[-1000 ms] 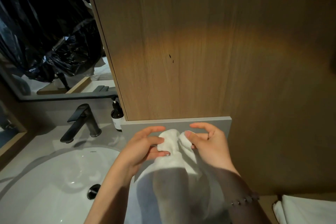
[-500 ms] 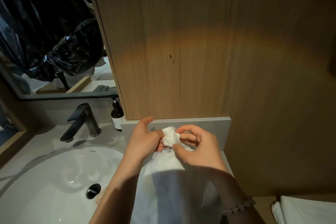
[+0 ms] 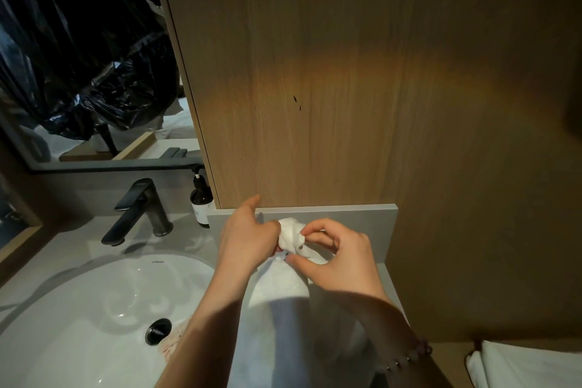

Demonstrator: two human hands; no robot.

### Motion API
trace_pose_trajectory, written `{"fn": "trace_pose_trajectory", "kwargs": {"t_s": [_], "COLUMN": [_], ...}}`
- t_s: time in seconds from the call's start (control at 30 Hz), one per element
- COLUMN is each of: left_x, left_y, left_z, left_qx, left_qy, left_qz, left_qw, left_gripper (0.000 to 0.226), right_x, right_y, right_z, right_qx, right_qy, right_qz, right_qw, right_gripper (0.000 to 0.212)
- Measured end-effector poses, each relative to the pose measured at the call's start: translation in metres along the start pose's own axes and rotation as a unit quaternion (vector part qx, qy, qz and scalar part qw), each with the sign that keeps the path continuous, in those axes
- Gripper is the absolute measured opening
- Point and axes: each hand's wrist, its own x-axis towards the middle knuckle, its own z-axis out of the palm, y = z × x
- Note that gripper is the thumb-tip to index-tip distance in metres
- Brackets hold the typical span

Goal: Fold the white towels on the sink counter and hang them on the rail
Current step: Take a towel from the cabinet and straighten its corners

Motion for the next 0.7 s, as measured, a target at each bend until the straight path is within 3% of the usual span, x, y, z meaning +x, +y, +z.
{"fn": "trace_pose_trajectory", "kwargs": {"t_s": [0.3, 0.5, 0.6, 0.7], "left_x": [0.003, -0.004, -0.01, -0.015], "left_y": [-0.002, -0.001, -0.014, -0.034], "left_z": [0.01, 0.007, 0.007, 0.006], "left_qx": [-0.037, -0.179, -0.144, -0.033], "left_qy": [-0.048, -0.127, -0.16, -0.194], "left_qz": [0.005, 0.004, 0.04, 0.107], "left_qw": [0.998, 0.976, 0.976, 0.975], "left_gripper": [0.071, 0.052, 0.043, 0.044], "right_x": [0.002, 0.004, 0.013, 0.026], "right_y": [0.008, 0.016, 0.018, 0.013], "right_z": [0.0, -0.007, -0.01, -0.013], "right_qx": [0.006, 0.132, 0.188, 0.189], "right_qy": [0.013, 0.042, 0.092, 0.105], "right_qz": [0.013, 0.052, 0.067, 0.055], "right_qw": [1.0, 0.989, 0.976, 0.975], "right_gripper": [0.03, 0.026, 0.024, 0.025]}}
